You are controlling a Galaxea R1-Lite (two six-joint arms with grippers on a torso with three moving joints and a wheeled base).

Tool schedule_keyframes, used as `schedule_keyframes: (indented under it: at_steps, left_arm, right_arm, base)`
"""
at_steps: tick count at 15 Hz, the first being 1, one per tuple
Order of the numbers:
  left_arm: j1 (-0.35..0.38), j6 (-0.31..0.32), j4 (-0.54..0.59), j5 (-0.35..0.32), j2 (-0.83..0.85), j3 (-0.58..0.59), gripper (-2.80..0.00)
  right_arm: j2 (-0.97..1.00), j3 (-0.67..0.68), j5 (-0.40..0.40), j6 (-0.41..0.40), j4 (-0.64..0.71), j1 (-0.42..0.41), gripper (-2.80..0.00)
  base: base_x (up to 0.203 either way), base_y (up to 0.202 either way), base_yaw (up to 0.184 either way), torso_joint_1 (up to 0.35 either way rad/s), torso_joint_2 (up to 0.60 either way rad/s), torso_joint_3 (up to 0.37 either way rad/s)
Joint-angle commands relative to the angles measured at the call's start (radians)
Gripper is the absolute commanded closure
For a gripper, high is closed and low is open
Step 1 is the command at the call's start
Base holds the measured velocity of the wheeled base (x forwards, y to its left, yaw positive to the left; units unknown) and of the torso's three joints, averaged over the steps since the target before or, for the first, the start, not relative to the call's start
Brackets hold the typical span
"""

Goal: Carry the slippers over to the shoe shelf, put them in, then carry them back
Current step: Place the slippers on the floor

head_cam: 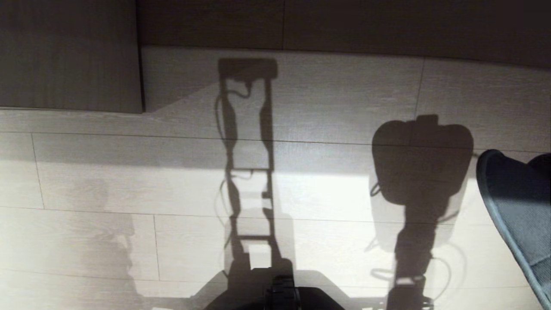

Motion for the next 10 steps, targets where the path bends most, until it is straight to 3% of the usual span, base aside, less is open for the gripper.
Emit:
schedule_keyframes:
  at_steps: [1, 10]
  left_arm:
    - [0.0, 0.0, 0.0, 0.0, 0.0, 0.0, 0.0]
    - [0.0, 0.0, 0.0, 0.0, 0.0, 0.0, 0.0]
  right_arm:
    - [0.143, 0.019, -0.001, 0.002, -0.071, -0.003, 0.0]
    - [0.66, 0.032, 0.006, -0.001, -0.786, -0.019, 0.0]
  base:
    - [0.0, 0.0, 0.0, 0.0, 0.0, 0.0]
    - [0.0, 0.0, 0.0, 0.0, 0.0, 0.0]
